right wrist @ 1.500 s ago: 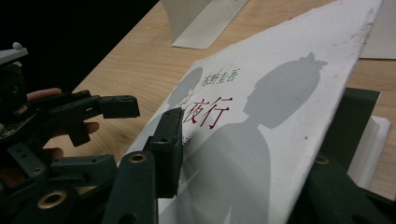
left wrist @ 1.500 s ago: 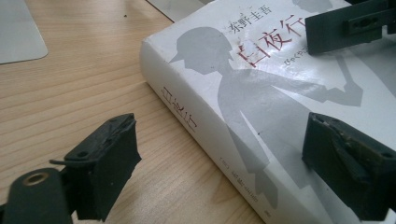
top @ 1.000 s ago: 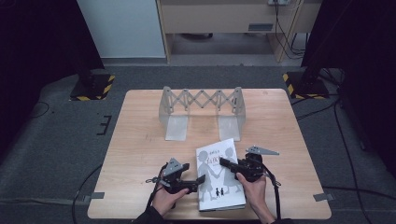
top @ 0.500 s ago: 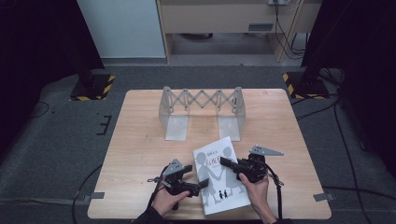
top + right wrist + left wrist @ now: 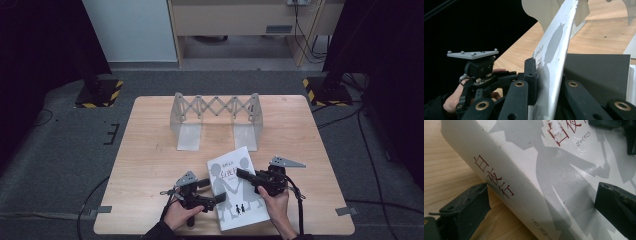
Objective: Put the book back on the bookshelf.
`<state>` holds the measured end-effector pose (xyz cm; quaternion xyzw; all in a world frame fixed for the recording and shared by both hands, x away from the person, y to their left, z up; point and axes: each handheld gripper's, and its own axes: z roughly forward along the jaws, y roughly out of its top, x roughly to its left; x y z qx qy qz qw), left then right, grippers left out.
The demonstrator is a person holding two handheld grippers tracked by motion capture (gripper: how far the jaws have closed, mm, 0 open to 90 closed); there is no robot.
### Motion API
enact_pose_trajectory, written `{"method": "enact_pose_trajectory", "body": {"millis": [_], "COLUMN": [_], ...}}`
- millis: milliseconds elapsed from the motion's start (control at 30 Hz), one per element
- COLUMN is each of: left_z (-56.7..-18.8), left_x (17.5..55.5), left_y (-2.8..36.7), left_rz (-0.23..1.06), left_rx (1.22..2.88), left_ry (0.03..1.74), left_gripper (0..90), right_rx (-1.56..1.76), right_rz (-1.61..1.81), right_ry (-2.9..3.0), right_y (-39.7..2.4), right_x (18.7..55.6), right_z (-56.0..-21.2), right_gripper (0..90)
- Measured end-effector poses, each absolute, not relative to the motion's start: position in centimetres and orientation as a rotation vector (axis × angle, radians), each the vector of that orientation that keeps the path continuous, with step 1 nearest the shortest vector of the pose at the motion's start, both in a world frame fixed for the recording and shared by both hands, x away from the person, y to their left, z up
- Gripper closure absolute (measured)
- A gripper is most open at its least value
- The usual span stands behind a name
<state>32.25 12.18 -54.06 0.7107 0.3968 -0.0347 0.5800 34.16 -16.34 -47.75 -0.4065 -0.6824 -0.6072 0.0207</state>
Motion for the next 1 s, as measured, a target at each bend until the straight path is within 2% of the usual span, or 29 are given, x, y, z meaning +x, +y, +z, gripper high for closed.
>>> {"method": "enact_pose_trajectory", "body": {"millis": [533, 1000], "left_z": [-54.2, -54.6], "left_x": [32.2, 32.7], "left_y": [12.1, 11.9], "left_rz": [-0.095, -0.182], "left_rx": [1.669, 1.709], "left_ry": [0.933, 1.038], "left_gripper": [1.0, 2.3], "right_rx": [-1.254, -1.289], "right_rz": [-1.855, -1.724], "right_ry": [-2.053, -2.312], "right_y": [-16.8, -16.2], "right_x": [34.9, 35.3], "right_z": [-48.7, -49.7], "right_gripper": [78.8, 57.6]}}
